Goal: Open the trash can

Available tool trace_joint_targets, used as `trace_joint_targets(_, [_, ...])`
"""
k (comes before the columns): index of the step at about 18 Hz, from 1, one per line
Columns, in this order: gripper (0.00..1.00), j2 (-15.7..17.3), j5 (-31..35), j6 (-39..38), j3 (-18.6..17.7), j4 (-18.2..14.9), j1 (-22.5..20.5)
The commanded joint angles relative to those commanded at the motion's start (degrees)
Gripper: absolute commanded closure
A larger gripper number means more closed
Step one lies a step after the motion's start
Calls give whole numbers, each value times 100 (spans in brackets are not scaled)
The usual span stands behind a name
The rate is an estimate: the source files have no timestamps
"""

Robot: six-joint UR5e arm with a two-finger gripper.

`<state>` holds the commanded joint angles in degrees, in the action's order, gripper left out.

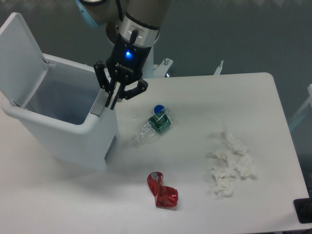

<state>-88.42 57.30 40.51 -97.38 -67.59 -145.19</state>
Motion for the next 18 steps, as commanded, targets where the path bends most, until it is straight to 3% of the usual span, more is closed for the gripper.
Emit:
trace_joint_targets(6, [0,-492,861,1097,105,0,-553])
trace_joint_targets(8, [0,-816,1001,1554,149,0,-756])
trace_joint_targets(14, [0,-1370,2144,3180,343,9,-844])
trace_joint_targets(18, [0,-1958,2792,3962,895,9,-915])
